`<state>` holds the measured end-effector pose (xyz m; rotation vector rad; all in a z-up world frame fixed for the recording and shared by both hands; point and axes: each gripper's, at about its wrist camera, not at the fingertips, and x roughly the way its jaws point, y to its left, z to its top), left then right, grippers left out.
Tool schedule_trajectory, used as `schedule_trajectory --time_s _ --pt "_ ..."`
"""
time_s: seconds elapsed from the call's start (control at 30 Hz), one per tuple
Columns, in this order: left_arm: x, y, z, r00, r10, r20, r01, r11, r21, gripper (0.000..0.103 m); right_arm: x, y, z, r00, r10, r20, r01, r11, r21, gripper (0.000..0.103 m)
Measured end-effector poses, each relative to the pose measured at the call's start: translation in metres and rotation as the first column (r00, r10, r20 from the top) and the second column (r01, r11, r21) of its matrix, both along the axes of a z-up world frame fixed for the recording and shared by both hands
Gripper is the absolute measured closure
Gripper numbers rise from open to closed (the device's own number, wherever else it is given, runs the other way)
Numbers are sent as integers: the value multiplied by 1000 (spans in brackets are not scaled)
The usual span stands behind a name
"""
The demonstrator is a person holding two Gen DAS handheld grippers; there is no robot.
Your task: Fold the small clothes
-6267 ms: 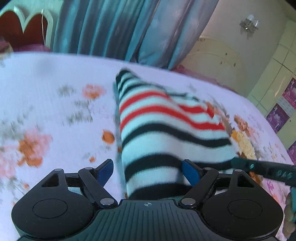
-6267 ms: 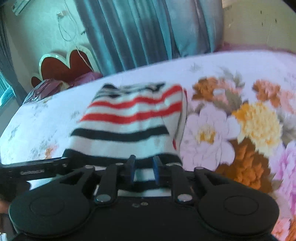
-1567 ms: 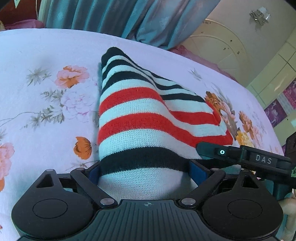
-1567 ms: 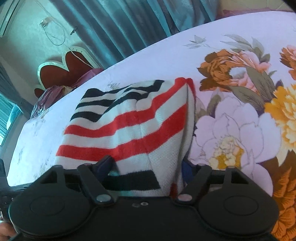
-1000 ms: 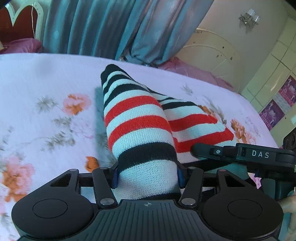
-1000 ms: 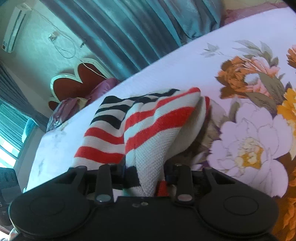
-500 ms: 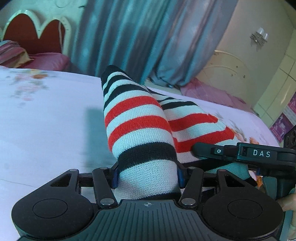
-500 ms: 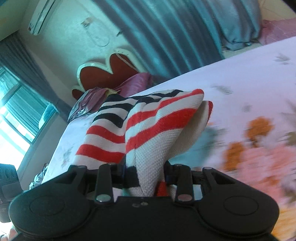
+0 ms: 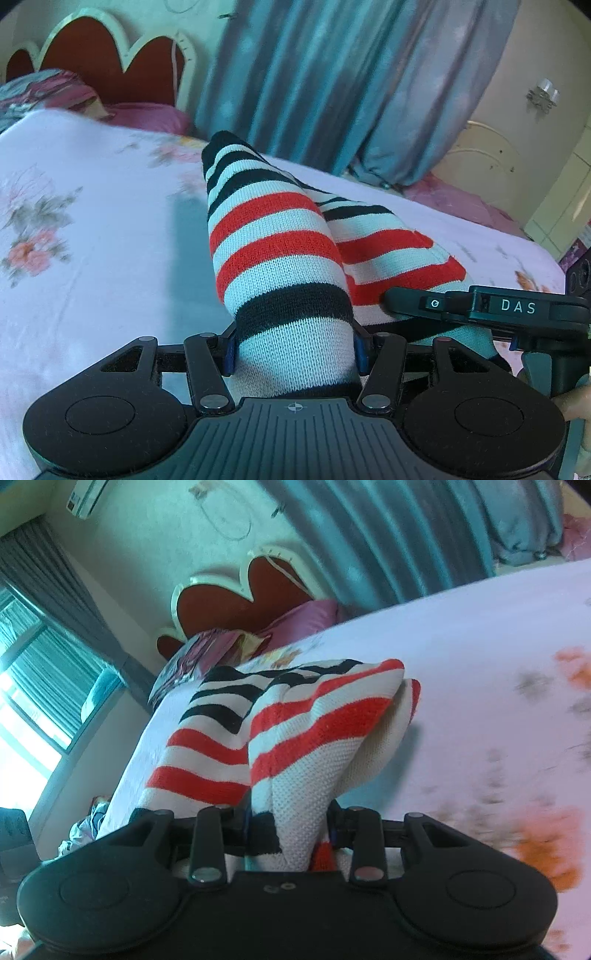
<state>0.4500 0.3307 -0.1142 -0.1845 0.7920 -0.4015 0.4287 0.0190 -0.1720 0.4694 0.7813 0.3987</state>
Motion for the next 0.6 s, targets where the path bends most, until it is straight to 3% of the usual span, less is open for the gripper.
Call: schedule_trajectory --time_s 0.1,0.23,0.4,0.53,0.6 --pt "11 12 -28 999 12 -32 -12 1000 5 46 13 19 -18 999 20 -31 -21 999 -34 69" --pt "13 24 -52 999 29 -31 -30 1000 -8 29 21 25 -40 996 21 -82 -26 998 -63 59" --pt "4 26 -37 999 50 10 -50 998 29 27 14 -3 -32 994 -49 -94 49 999 -10 50" --pt "-5 36 -8 989 106 105 -105 994 -20 27 11 5 -12 998 -64 -14 61 988 -143 57" --pt "1 33 -1 988 101 116 -99 995 -22 27 11 5 -5 998 -67 12 68 985 -157 68"
